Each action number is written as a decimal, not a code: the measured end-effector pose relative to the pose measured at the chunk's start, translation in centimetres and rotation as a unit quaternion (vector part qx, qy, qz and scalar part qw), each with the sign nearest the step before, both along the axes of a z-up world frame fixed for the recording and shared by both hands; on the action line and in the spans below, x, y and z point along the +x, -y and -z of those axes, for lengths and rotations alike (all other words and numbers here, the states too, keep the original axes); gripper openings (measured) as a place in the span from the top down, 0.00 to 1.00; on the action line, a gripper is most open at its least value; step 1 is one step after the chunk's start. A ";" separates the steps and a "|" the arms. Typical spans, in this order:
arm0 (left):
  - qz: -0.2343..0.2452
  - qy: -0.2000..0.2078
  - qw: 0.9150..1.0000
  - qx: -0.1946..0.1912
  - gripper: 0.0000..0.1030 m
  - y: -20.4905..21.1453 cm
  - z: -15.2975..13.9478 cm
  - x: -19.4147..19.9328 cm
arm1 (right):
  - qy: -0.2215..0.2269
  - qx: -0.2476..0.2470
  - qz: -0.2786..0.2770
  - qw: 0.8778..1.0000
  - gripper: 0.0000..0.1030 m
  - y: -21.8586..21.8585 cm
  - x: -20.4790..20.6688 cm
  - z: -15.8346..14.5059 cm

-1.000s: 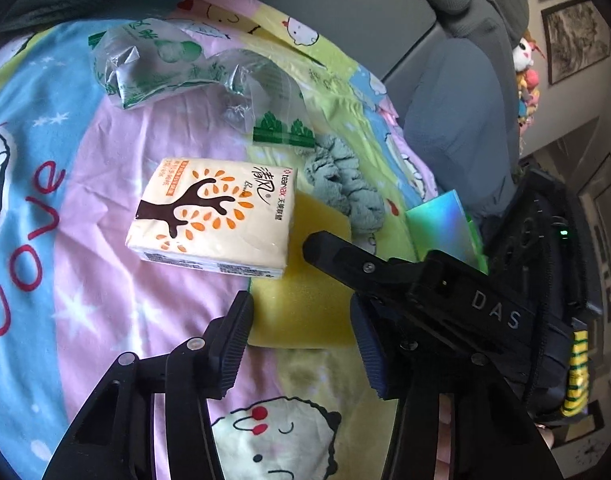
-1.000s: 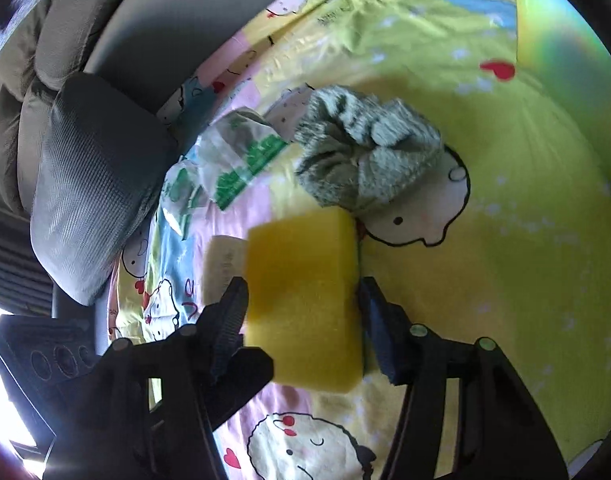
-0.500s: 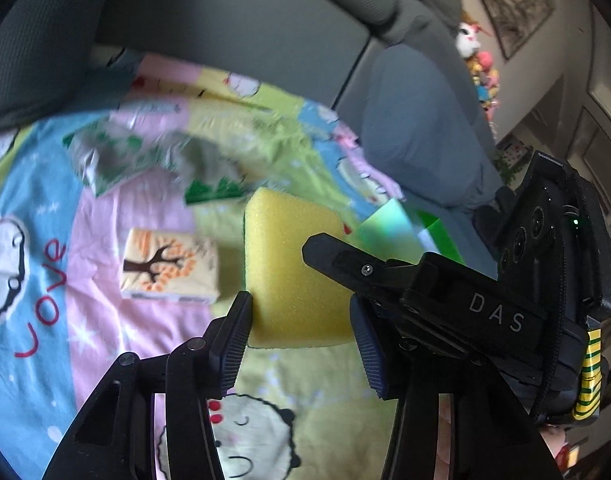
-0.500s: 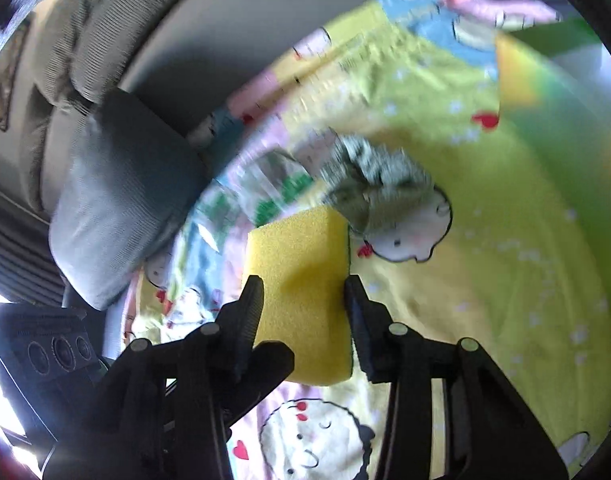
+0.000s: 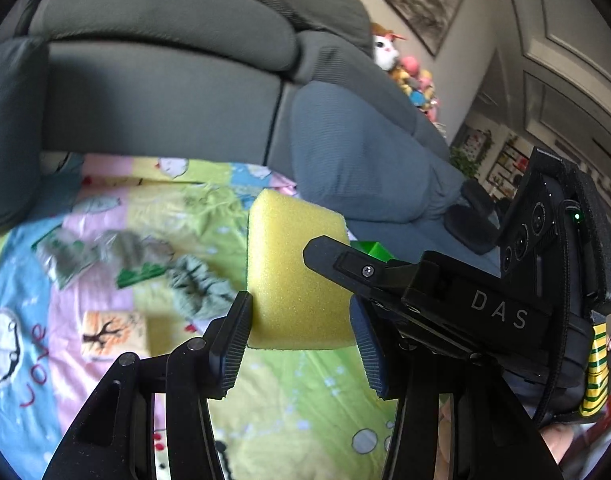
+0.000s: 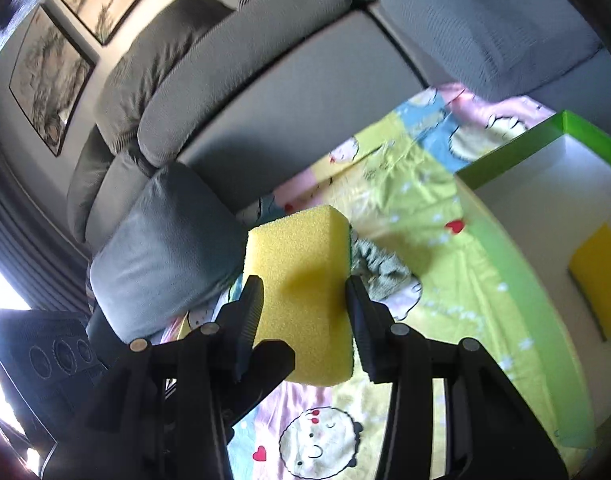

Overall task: Organize objects
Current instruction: 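Lower the large sponge with the right tool into the box beside the other sponge and open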

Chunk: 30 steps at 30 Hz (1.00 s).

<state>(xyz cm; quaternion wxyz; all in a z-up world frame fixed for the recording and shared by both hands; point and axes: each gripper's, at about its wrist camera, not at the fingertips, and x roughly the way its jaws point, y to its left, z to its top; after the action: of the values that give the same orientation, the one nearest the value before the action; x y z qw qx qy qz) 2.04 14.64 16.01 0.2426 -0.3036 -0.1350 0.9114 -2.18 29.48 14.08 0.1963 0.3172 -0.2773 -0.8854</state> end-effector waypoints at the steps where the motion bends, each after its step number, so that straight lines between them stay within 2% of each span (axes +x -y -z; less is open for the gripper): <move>1: 0.006 -0.003 1.000 -0.002 0.51 -0.6 -0.1 -0.2 | -0.002 -0.002 0.006 1.000 0.58 -0.6 0.1 0.0; 8: 0.054 -0.032 0.998 -0.011 0.51 -4.8 -0.8 -1.3 | -0.036 -0.032 0.066 0.997 0.58 -4.9 1.3 -0.2; 11: 0.076 -0.032 0.997 -0.010 0.51 -6.4 -0.7 -1.8 | -0.043 -0.034 0.090 0.994 0.58 -6.5 1.6 -0.3; 17: 0.114 -0.024 0.993 -0.034 0.51 -10.5 -0.4 -3.2 | -0.034 -0.051 0.140 0.988 0.58 -9.9 1.9 0.6; 23: 0.140 -0.023 0.989 -0.041 0.51 -13.4 0.1 -3.4 | -0.033 -0.067 0.181 0.981 0.58 -12.8 2.9 1.2; 30: 0.158 0.002 0.987 -0.036 0.51 -15.3 1.4 -3.9 | -0.008 -0.072 0.220 0.973 0.57 -14.8 3.3 2.2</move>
<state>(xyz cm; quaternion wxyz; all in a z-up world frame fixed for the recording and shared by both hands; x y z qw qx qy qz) -1.84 29.96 14.65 0.3721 -0.3320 -0.0528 0.8652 1.12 44.27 11.84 0.0208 0.2264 -0.4020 -0.8870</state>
